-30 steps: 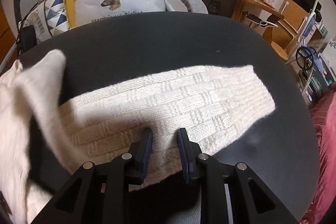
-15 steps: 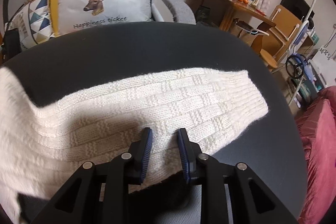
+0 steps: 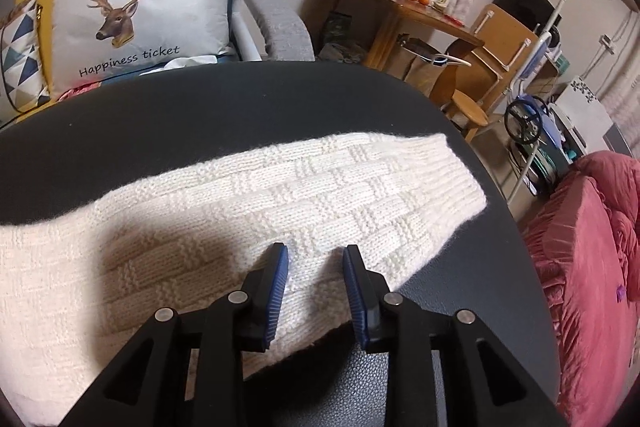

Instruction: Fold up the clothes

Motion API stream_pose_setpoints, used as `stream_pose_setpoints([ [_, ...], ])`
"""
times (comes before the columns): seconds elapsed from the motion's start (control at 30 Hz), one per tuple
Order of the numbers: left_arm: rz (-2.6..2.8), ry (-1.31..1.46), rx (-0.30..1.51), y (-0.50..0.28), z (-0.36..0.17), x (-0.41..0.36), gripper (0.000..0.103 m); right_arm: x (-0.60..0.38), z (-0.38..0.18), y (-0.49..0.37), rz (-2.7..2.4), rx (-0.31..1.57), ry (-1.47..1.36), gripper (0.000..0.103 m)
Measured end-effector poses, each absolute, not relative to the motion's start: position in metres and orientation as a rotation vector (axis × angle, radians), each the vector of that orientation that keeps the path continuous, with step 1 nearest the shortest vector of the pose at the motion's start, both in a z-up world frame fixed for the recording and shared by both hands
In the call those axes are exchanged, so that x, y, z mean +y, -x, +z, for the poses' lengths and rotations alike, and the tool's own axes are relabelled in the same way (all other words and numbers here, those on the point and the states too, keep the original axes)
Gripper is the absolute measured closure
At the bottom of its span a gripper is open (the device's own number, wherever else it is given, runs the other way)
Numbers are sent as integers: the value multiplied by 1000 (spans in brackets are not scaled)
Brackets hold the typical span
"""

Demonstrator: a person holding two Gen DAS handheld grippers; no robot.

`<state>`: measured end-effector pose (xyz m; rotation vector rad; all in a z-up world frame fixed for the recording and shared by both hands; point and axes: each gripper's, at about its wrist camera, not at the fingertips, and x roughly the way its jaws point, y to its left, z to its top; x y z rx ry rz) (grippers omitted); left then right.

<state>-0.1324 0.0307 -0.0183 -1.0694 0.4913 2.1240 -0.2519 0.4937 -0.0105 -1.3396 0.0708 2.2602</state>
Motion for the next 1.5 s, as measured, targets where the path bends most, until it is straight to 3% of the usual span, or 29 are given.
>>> stream_pose_setpoints([
  [0.1, 2137, 1070, 496, 131, -18, 32, 0, 484, 7, 247, 2284, 129, 1351, 75],
  [0.3, 2187, 1103, 462, 122, -10, 35, 1, 379, 88, 230, 2851, 264, 1259, 75],
  [0.37, 2166, 1092, 378, 117, 4, 31, 13, 339, 101, 238, 2968, 286, 1347, 75],
  [0.5, 2227, 996, 228, 127, 57, 13, 13, 279, 99, 255, 3048, 246, 1440, 75],
  [0.63, 2486, 956, 277, 190, 96, -9, 13, 254, 83, 276, 2997, 219, 1519, 75],
  [0.8, 2646, 1140, 265, 279, 82, -28, 13, 251, 65, 297, 2948, 260, 1613, 75],
  [0.9, 2661, 1203, 377, 305, 63, -23, 13, 238, 63, 307, 3001, 134, 1659, 71],
  [1.07, 2645, 1265, 613, 326, 22, -9, 13, 216, 34, 314, 2857, -254, 1820, 69],
  [1.17, 2639, 1352, 625, 333, 2, -11, 10, 217, 24, 310, 2866, -223, 1772, 68],
  [1.23, 2675, 1362, 520, 330, -2, -21, 2, 221, 22, 308, 2859, -163, 1746, 75],
  [1.3, 2707, 1369, 414, 328, -6, -31, 2, 224, 21, 307, 2841, -172, 1720, 93],
  [1.37, 2736, 1375, 306, 325, -9, -42, 2, 228, 19, 304, 2828, -171, 1690, 94],
  [1.5, 2830, 1340, 368, 312, -12, -40, 2, 255, 10, 297, 2782, -43, 1601, 95],
])
